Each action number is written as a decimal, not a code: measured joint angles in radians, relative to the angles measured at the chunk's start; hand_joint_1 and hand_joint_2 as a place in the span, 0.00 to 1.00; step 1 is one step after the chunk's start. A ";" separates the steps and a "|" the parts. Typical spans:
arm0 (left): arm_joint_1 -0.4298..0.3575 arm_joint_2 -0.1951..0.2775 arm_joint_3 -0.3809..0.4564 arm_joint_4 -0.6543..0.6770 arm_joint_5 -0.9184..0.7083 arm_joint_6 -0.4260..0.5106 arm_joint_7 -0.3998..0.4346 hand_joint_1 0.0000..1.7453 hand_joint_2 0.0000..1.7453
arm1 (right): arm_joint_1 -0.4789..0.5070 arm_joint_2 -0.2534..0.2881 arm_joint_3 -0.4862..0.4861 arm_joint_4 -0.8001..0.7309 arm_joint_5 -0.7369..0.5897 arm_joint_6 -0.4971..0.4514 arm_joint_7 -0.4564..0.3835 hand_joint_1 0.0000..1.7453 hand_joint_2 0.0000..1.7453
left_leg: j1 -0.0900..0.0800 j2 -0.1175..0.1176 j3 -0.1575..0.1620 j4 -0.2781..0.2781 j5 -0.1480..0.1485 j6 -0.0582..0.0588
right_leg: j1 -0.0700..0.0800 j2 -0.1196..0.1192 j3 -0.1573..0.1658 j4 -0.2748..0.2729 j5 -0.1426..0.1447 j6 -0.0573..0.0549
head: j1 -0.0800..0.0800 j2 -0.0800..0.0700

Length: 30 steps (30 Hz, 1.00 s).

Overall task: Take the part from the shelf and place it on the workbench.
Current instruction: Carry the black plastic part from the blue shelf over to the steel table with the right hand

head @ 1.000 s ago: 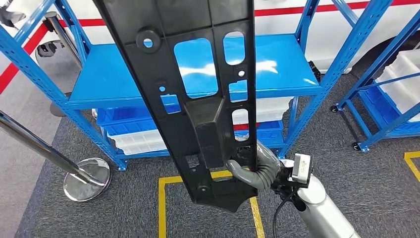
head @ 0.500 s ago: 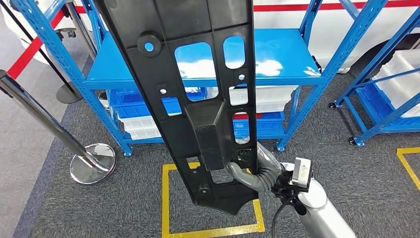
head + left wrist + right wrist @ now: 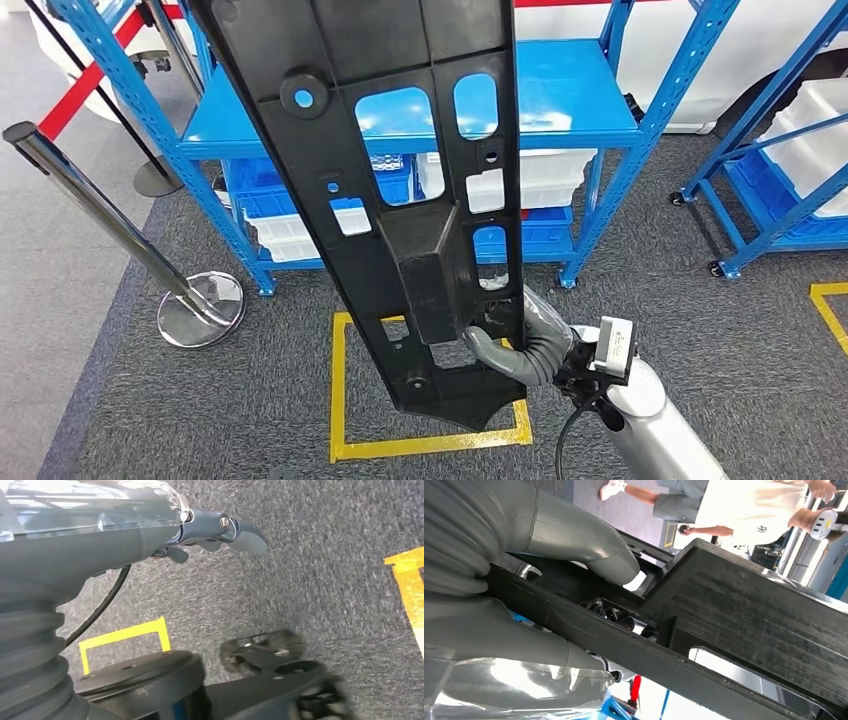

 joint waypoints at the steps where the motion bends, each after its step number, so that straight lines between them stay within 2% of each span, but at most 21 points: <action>1: -0.001 0.000 0.000 0.000 -0.003 0.004 -0.003 0.00 1.00 | 0.000 0.000 -0.001 0.000 -0.001 0.000 0.002 1.00 1.00 | -0.001 0.000 0.049 -0.068 0.021 0.005 | 0.000 0.000 -0.008 0.001 0.006 0.003 | 0.000 0.000; 3: -0.002 0.000 0.000 0.000 -0.005 0.009 -0.003 0.00 1.00 | -0.002 0.000 -0.002 0.000 -0.004 0.000 0.007 1.00 1.00 | -0.005 0.001 0.137 -0.204 0.024 0.018 | 0.002 -0.001 -0.018 0.002 0.018 0.012 | 0.000 0.000; 4: -0.003 0.000 0.000 0.000 -0.005 0.010 -0.002 0.00 1.00 | -0.003 0.000 -0.003 0.000 -0.008 0.001 0.011 1.00 1.00 | -0.009 0.001 0.160 -0.244 0.016 0.024 | 0.002 -0.001 -0.021 0.002 0.025 0.017 | 0.000 0.000; 7: 0.000 0.000 0.000 0.000 -0.006 0.010 -0.002 0.00 1.00 | -0.005 0.000 -0.005 0.001 -0.024 0.005 0.024 1.00 1.00 | -0.007 0.007 0.161 -0.270 0.027 0.042 | 0.000 0.004 -0.030 0.004 0.033 0.035 | 0.000 0.000; 8: 0.000 0.000 0.000 0.000 -0.006 0.010 -0.002 0.00 1.00 | -0.006 0.000 -0.006 0.001 -0.029 0.007 0.028 1.00 1.00 | -0.005 0.011 0.157 -0.274 0.035 0.050 | -0.001 0.009 -0.040 0.026 0.015 0.039 | 0.000 0.000; 9: 0.001 0.000 0.000 0.000 -0.006 0.009 -0.003 0.00 1.00 | -0.006 0.002 -0.007 0.001 -0.032 0.008 0.030 1.00 1.00 | -0.002 0.016 0.152 -0.276 0.042 0.056 | -0.002 0.013 -0.059 0.069 -0.017 0.043 | 0.000 0.000; 11: 0.001 0.000 0.000 0.000 -0.007 0.009 -0.003 0.00 1.00 | -0.005 0.004 -0.010 0.002 -0.035 0.010 0.032 1.00 1.00 | -0.004 0.026 0.138 -0.273 0.051 0.063 | -0.004 0.019 -0.112 0.204 -0.091 0.048 | 0.000 0.000; 12: 0.001 0.000 0.000 0.000 -0.007 0.008 -0.003 0.00 1.00 | -0.004 0.006 -0.010 0.003 -0.035 0.010 0.032 1.00 1.00 | -0.004 0.032 0.131 -0.271 0.054 0.063 | -0.005 0.019 -0.132 0.260 -0.112 0.051 | 0.000 0.000; 13: 0.002 0.000 0.000 0.000 -0.007 0.008 -0.003 0.00 1.00 | -0.003 0.006 -0.011 0.004 -0.036 0.011 0.033 1.00 1.00 | -0.004 0.038 0.125 -0.267 0.056 0.062 | -0.007 0.019 -0.134 0.283 -0.115 0.053 | 0.000 0.000; 14: 0.003 -0.001 0.000 0.000 -0.007 0.008 -0.003 0.00 1.00 | -0.003 0.006 -0.011 0.005 -0.036 0.011 0.033 1.00 1.00 | -0.004 0.045 0.119 -0.261 0.056 0.061 | -0.009 0.017 -0.118 0.267 -0.100 0.054 | 0.000 0.000; 15: 0.003 -0.001 0.000 0.000 -0.007 0.008 -0.003 0.00 1.00 | -0.003 0.006 -0.011 0.006 -0.036 0.011 0.033 1.00 1.00 | -0.003 0.052 0.114 -0.255 0.055 0.059 | -0.010 0.009 -0.083 0.214 -0.073 0.054 | 0.000 0.000; 17: 0.003 -0.001 0.000 0.000 -0.007 0.008 -0.003 0.00 1.00 | -0.007 0.006 -0.011 0.006 -0.036 0.012 0.033 1.00 1.00 | -0.006 0.065 0.106 -0.238 0.049 0.050 | -0.006 -0.031 -0.010 0.086 -0.034 0.051 | 0.000 0.000; 19: 0.004 -0.002 0.000 0.000 -0.007 0.008 -0.003 0.00 1.00 | -0.009 0.006 -0.011 0.006 -0.036 0.012 0.033 1.00 1.00 | -0.012 0.080 0.099 -0.227 0.045 0.041 | 0.002 -0.056 0.014 0.030 -0.030 0.038 | 0.000 0.000; 21: 0.004 -0.002 0.000 0.000 -0.008 0.008 -0.003 0.00 1.00 | -0.008 0.005 -0.012 0.006 -0.037 0.012 0.034 1.00 1.00 | -0.015 0.100 0.096 -0.222 0.042 0.033 | 0.005 -0.038 0.007 0.028 -0.027 0.022 | 0.000 0.000; 22: 0.004 -0.001 0.000 0.000 -0.008 0.008 -0.003 0.00 1.00 | -0.007 0.004 -0.012 0.006 -0.038 0.012 0.034 1.00 1.00 | -0.013 0.098 0.093 -0.212 0.035 0.027 | 0.004 -0.027 0.005 0.026 -0.023 0.016 | 0.000 0.000; 24: 0.004 -0.001 -0.001 0.000 -0.011 0.007 -0.003 0.00 1.00 | -0.006 0.001 -0.012 0.005 -0.039 0.013 0.035 1.00 1.00 | -0.008 0.067 0.070 -0.149 -0.011 0.016 | 0.001 -0.008 0.001 0.022 -0.015 0.002 | 0.000 0.000; 25: 0.006 -0.001 -0.001 0.000 -0.012 0.007 -0.003 0.00 1.00 | -0.006 0.000 -0.012 0.005 -0.039 0.013 0.035 1.00 1.00 | -0.005 0.044 0.046 -0.092 -0.047 0.011 | 0.000 0.002 -0.002 0.022 -0.012 -0.003 | 0.000 0.000; 27: 0.009 -0.001 -0.001 0.000 -0.014 0.007 -0.002 0.00 1.00 | -0.001 0.000 -0.011 0.005 -0.041 0.013 0.035 1.00 1.00 | -0.003 0.025 -0.003 0.028 -0.107 0.008 | 0.001 0.025 -0.010 0.023 -0.005 -0.008 | 0.000 0.000; 28: 0.010 -0.001 -0.001 0.000 -0.014 0.007 -0.002 0.00 1.00 | 0.004 0.000 -0.011 0.004 -0.042 0.013 0.036 1.00 1.00 | -0.003 0.022 -0.013 0.058 -0.113 0.008 | 0.001 0.037 -0.013 0.023 -0.002 -0.007 | 0.000 0.000; 29: 0.010 -0.001 -0.001 0.000 -0.013 0.007 -0.002 0.00 1.00 | 0.008 0.000 -0.011 0.004 -0.042 0.014 0.036 1.00 1.00 | -0.002 0.020 -0.008 0.052 -0.100 0.009 | 0.002 0.050 -0.016 0.023 0.001 -0.006 | 0.000 0.000; 30: 0.010 -0.001 -0.001 0.000 -0.011 0.008 -0.002 0.00 1.00 | 0.011 0.000 -0.012 0.003 -0.042 0.014 0.036 1.00 1.00 | -0.002 0.015 0.016 0.008 -0.070 0.013 | 0.002 0.063 -0.017 0.024 0.004 -0.004 | 0.000 0.000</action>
